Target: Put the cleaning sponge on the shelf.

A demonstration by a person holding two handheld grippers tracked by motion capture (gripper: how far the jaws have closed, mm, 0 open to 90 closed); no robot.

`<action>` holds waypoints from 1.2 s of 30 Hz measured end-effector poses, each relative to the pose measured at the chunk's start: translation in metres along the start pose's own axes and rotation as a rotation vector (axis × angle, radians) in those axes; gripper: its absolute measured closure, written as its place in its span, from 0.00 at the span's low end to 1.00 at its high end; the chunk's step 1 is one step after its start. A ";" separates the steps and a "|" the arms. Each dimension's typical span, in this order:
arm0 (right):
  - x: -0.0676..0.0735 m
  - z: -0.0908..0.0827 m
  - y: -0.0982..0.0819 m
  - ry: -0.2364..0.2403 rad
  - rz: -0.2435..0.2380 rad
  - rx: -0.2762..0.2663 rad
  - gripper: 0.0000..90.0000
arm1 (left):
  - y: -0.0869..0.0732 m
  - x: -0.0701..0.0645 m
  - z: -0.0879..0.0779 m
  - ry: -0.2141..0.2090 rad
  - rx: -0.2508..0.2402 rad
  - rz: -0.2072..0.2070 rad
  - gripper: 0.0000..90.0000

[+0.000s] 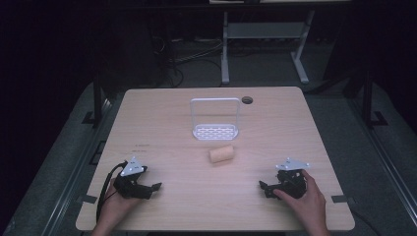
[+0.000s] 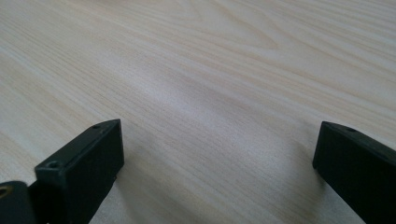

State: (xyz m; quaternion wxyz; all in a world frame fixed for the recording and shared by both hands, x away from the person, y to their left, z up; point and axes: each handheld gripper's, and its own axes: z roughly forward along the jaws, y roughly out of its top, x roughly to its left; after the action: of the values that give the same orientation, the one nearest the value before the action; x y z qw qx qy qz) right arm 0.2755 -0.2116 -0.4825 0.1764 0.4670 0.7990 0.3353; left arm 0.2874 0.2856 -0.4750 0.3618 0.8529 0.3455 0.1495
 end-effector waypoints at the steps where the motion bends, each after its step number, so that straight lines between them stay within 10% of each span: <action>1: 0.000 0.000 0.000 0.000 0.000 0.000 0.02 | 0.000 0.000 0.000 0.000 0.000 0.000 0.14; 36: 0.000 0.000 0.000 -0.001 -0.002 -0.001 0.02 | 0.021 -0.002 -0.001 -0.080 -0.032 0.025 0.15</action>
State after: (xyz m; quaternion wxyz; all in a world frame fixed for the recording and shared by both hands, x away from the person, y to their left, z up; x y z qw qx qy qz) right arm 0.2755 -0.2117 -0.4827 0.1775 0.4662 0.7992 0.3353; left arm 0.2959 0.2744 -0.4593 0.3868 0.8566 0.3176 0.1253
